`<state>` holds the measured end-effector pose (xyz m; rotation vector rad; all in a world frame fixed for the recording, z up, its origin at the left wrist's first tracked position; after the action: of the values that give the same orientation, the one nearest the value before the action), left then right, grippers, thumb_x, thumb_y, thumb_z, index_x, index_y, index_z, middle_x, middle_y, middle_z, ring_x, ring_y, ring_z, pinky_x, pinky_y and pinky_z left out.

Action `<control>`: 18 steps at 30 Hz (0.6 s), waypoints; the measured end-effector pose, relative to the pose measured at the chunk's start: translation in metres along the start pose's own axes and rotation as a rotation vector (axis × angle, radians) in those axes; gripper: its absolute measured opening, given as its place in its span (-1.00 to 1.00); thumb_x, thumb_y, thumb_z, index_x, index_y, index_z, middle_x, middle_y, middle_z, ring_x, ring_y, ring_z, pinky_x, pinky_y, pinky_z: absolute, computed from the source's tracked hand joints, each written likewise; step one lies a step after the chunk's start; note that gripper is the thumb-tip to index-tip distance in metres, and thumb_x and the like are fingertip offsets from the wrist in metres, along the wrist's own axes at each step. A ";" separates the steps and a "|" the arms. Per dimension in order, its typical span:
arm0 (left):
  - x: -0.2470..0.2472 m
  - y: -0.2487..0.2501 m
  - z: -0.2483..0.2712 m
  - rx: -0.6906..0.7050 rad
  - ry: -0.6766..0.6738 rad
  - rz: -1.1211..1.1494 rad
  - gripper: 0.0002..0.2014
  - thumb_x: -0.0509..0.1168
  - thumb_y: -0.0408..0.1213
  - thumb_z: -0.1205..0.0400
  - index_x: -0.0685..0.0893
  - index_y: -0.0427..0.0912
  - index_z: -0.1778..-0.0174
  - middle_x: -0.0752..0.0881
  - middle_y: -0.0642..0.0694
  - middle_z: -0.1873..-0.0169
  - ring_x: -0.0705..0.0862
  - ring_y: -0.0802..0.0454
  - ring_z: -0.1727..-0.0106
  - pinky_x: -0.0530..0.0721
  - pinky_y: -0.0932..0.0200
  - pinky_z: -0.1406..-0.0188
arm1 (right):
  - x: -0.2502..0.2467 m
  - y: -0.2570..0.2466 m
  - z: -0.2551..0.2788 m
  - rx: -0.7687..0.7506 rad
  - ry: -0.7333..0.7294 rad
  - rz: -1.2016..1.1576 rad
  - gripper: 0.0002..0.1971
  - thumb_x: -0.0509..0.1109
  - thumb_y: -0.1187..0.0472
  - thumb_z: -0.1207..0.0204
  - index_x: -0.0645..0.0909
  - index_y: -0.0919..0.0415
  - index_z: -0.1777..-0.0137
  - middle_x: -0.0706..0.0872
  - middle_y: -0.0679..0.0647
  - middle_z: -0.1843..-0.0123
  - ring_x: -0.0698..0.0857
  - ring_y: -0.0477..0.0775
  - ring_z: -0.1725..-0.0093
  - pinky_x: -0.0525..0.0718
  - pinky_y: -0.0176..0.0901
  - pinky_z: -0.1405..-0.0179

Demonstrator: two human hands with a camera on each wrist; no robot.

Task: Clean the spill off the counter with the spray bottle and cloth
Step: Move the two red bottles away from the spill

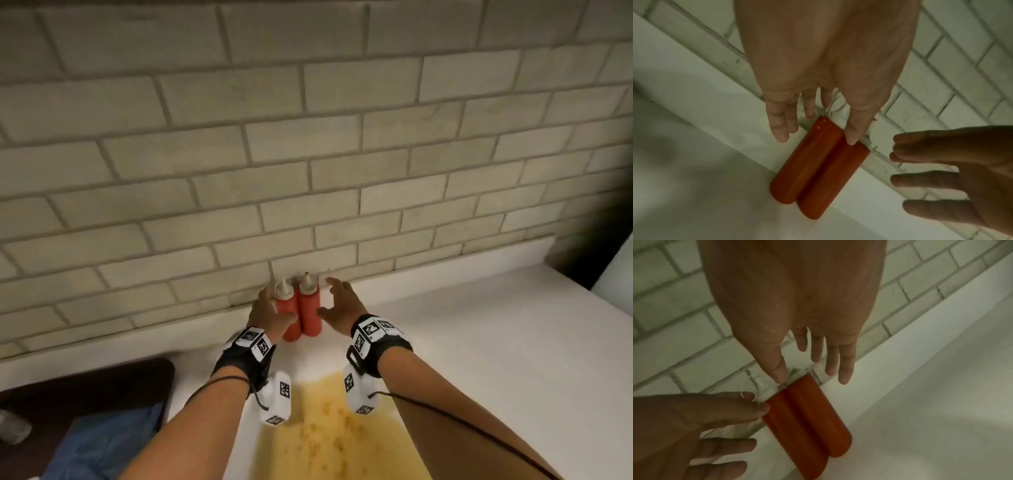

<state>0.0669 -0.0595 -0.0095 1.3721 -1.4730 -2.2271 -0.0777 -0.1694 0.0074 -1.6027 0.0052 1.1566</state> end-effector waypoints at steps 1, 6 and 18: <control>0.002 0.004 -0.004 0.016 -0.008 -0.006 -0.19 0.54 -0.32 -0.42 0.35 -0.14 -0.59 0.60 -0.21 -0.42 0.61 -0.22 -0.37 0.54 0.06 -0.21 | 0.001 -0.002 -0.006 -0.008 0.000 -0.006 -0.25 0.42 0.20 -0.46 0.17 0.09 -0.62 0.38 0.16 -0.47 0.53 0.20 -0.37 0.51 0.05 -0.37; 0.012 -0.002 -0.024 -0.001 -0.048 -0.050 -0.14 0.56 -0.24 -0.36 0.38 -0.02 -0.60 0.66 -0.12 -0.36 0.65 -0.22 -0.36 0.56 -0.10 -0.40 | 0.040 -0.005 -0.053 0.002 -0.092 0.047 -0.26 0.33 -0.08 -0.39 0.21 -0.06 -0.59 0.42 0.13 -0.47 0.45 0.22 -0.43 0.44 0.04 -0.39; 0.009 -0.005 -0.016 0.053 0.036 -0.109 -0.37 0.49 0.01 -0.49 0.46 0.15 -0.49 0.72 -0.10 -0.31 0.68 -0.22 -0.30 0.59 -0.02 -0.26 | 0.037 0.007 -0.040 -0.015 0.066 -0.142 -0.54 0.34 0.00 -0.47 0.33 -0.02 -0.34 0.67 0.13 -0.24 0.67 0.27 -0.16 0.61 0.16 -0.17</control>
<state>0.0756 -0.0721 -0.0205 1.5354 -1.4898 -2.2296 -0.0358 -0.1825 -0.0256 -1.6273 -0.0732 0.9963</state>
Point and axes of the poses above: each hand's wrist, its own z-axis away from the middle knuckle, its own x-axis out of the palm, y = z × x, the point moved 9 cm from there along -z, towards the middle knuckle
